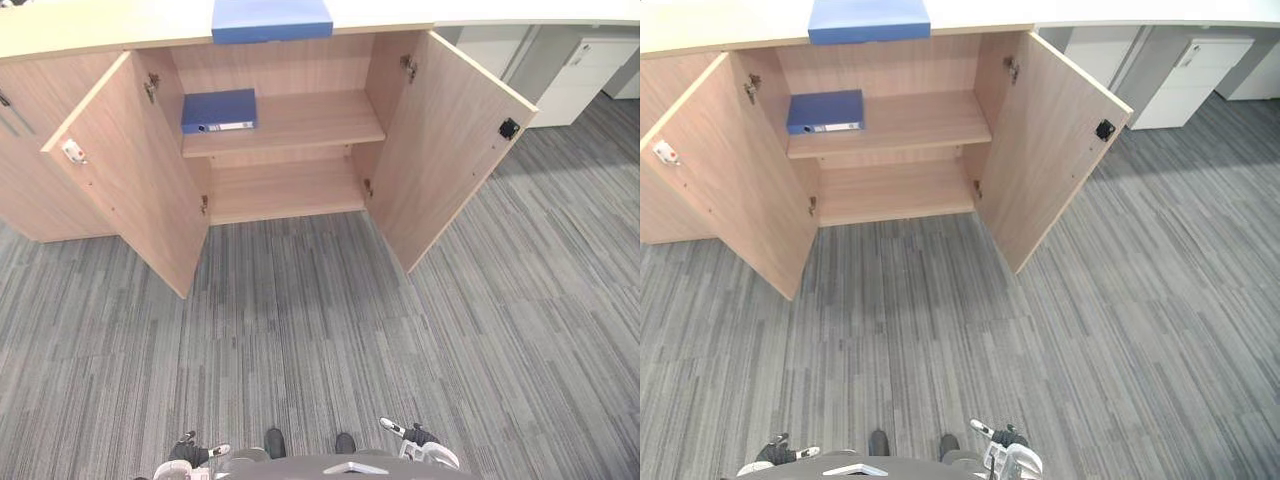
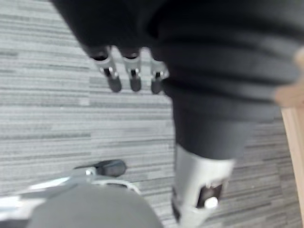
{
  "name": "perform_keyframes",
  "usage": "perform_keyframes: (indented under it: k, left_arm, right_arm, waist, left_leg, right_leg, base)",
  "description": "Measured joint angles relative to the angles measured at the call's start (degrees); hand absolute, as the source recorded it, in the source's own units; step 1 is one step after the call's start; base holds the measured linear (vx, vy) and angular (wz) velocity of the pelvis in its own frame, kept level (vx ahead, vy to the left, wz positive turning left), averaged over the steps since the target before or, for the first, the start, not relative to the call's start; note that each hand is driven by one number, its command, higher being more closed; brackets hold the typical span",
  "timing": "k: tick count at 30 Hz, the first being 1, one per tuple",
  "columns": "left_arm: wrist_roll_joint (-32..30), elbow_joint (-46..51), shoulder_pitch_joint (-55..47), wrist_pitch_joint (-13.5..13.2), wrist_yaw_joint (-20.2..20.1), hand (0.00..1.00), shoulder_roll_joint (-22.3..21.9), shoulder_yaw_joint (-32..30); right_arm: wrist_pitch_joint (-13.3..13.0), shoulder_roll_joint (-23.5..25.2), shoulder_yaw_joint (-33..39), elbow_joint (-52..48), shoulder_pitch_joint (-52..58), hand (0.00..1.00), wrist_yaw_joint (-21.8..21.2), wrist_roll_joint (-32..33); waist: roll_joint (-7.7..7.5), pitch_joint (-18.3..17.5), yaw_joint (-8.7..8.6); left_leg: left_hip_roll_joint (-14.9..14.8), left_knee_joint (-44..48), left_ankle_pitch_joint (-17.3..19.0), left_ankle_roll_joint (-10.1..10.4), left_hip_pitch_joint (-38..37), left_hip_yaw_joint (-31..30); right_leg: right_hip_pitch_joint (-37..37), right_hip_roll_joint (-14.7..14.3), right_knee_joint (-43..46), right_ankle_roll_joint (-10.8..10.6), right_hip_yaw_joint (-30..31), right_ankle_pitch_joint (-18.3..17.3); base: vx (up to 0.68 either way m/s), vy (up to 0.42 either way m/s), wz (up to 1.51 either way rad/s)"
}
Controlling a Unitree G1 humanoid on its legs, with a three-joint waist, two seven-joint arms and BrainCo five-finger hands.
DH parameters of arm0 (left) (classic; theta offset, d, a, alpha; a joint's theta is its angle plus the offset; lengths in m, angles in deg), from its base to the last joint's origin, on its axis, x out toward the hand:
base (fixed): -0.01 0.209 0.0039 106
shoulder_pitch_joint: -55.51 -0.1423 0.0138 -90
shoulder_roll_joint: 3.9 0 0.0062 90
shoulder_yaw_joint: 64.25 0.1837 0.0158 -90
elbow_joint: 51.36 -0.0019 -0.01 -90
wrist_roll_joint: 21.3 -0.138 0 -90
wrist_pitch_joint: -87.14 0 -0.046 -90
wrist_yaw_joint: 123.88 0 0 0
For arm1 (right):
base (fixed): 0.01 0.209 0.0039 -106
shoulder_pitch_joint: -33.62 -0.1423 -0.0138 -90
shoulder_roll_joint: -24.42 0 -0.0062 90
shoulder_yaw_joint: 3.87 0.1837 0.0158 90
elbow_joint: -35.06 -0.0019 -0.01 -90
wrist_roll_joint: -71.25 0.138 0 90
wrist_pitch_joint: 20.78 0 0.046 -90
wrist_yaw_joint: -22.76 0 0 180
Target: Walk over to the cabinet, pick up the folder, carry it to the office cabinet, place the folder inside the office cabinet, then close the office cabinet door
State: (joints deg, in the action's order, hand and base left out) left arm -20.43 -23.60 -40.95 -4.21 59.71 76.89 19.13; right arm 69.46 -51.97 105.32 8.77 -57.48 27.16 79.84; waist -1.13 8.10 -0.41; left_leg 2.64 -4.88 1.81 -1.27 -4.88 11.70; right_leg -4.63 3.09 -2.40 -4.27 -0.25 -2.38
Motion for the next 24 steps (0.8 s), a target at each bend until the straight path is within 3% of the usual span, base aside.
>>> perform_keyframes:
  k: [4, 5, 8, 9, 12, 15, 17, 18, 19, 20, 22, 24]
  left_arm:
    - [0.04, 0.43, 0.24, -0.06, 0.11, 0.0, 0.09, 0.05]
    - [0.04, 0.4, 0.69, -0.07, 0.15, 0.0, -0.04, 0.16]
    - [0.13, 0.46, 1.86, -0.08, 0.2, 0.0, 0.08, 1.89]
    - [0.13, 0.52, 2.45, -0.16, 0.35, 0.0, 0.06, 2.17]
    - [0.19, 0.51, 3.75, -0.54, 1.11, 0.0, -0.11, 2.11]
    - [0.33, 0.45, 4.08, -0.65, 1.12, 0.0, -0.55, 2.07]
    - [0.4, 0.41, 3.85, -0.83, 1.1, 0.0, -0.69, 1.46]
    - [0.38, 0.57, 3.65, -1.27, 1.1, 0.0, -1.01, 0.19]
    - [0.37, 0.65, 3.77, -1.4, 1.24, 0.0, -1.99, -1.54]
    - [0.39, 0.89, 3.75, -1.6, 1.21, 0.0, -2.69, -2.52]
    - [1.3, 3.24, 3.55, -1.75, 1.11, 0.0, -5.34, -6.61]
    - [1.74, 4.91, 3.43, -1.69, 1.1, 0.0, -6.72, -9.37]
  right_arm:
    - [-0.03, 0.08, 0.1, -0.38, -0.2, 0.0, -0.01, 0.0]
    - [-0.05, 0.0, 0.35, -1.04, -0.32, 0.0, -0.04, 0.02]
    - [-0.52, -0.42, 1.25, -3.0, -0.48, 0.0, -0.03, 0.14]
    - [-0.58, -0.35, 1.17, -3.18, -0.83, 0.0, -0.04, 0.12]
    - [-0.86, -0.47, -0.18, -3.22, -1.57, 0.0, -0.04, 0.13]
    - [-1.43, -0.46, -0.69, -4.33, -2.53, 0.0, -0.03, 0.59]
    - [-1.63, -0.51, -0.53, -4.33, -2.15, 0.0, 0.01, 0.68]
    - [-1.62, -0.48, -0.45, -4.26, -1.06, 0.0, 0.0, 0.66]
    - [-1.58, -0.67, 0.28, -4.29, -0.93, 0.0, -0.02, 0.67]
    - [-1.58, -0.78, 0.3, -4.29, -0.93, 0.0, -0.02, 0.51]
    - [-1.48, -1.01, 0.12, -5.5, -0.87, 0.0, 0.05, 0.62]
    - [-1.24, -0.44, -1.13, -6.62, -0.31, 0.0, 0.12, 0.67]
  waist:
    - [0.42, 0.53, -0.17]
    - [1.03, 1.29, -0.23]
    - [1.79, 3.17, -0.93]
    - [1.87, 3.53, -1.16]
    - [1.82, 3.82, -1.22]
    - [2.75, 4.64, -2.31]
    - [2.08, 4.61, -3.21]
    - [1.02, 4.14, -3.28]
    - [1.47, 4.12, -3.27]
    - [2.03, 4.14, -3.08]
    - [3.71, 5.05, -2.94]
    - [4.47, 5.28, -1.82]
  left_leg:
    - [0.24, 0.32, 2.15, -0.47, 0.48, 1.05]
    - [0.13, 1.18, 2.65, -0.98, 0.32, 0.93]
    - [0.34, 5.37, 5.46, -1.86, -1.21, -0.85]
    - [0.3, 5.46, 6.44, -2.4, -2.52, -1.95]
    - [-0.64, 5.02, 8.06, -2.34, -4.87, -3.53]
    - [-3.52, 4.77, 10.09, -0.04, -7.05, -4.59]
    - [-3.91, 4.84, 11.41, 2.15, -8.56, -6.11]
    - [-3.52, 6.26, 12.84, 4.27, -9.89, -7.19]
    - [-4.89, 10.85, 14.88, 5.58, -9.52, -7.01]
    - [-5.64, 14.95, 15.35, 6.29, -7.82, -6.76]
    - [-10.37, 41.13, 14.75, 6.6, 2.97, -4.27]
    - [-15.54, 54.78, 14.75, 6.67, 7.11, -1.24]
  right_leg:
    - [3.98, 0.61, 7.09, -2.77, -0.44, -2.92]
    - [7.17, 0.77, 14.46, -3.13, -0.9, -4.79]
    - [15.73, 3.27, 36.4, -1.76, -5.71, -7.9]
    - [16.99, 3.79, 39.37, -1.28, -7.47, -10.82]
    - [20.61, 3.12, 38.03, -0.52, -10.74, -13.54]
    - [24.93, -0.73, 29.14, 1.43, -11.49, -10.17]
    - [25.21, -1.37, 24.6, 2.8, -10.58, -5.8]
    - [24.18, -0.87, 22.79, 3.84, -9.75, -2.67]
    - [23.15, -1.09, 24.47, 4.78, -10.28, -0.62]
    - [22.33, -1.49, 24.1, 5.26, -10.59, -1.63]
    - [17.38, -3.21, 21.55, 6.16, -11.59, -3.89]
    - [12.38, -5.57, 19.88, 7.66, -11.56, -5.15]
  base:
    - [0.09, 0.034, -0.18]
    - [0.1, 0.065, 0.03]
    - [0.16, 0.08, 0.26]
    - [0.2, 0.084, 0.46]
    - [0.24, 0.01, 0.29]
    - [0.26, -0.079, 0.26]
    - [0.39, -0.175, 0.62]
    - [0.46, -0.23, 0.68]
    - [0.56, -0.295, 0.6]
    - [0.44, -0.262, 0.41]
    - [0.48, -0.29, 0.27]
    - [0.41, -0.208, -0.2]
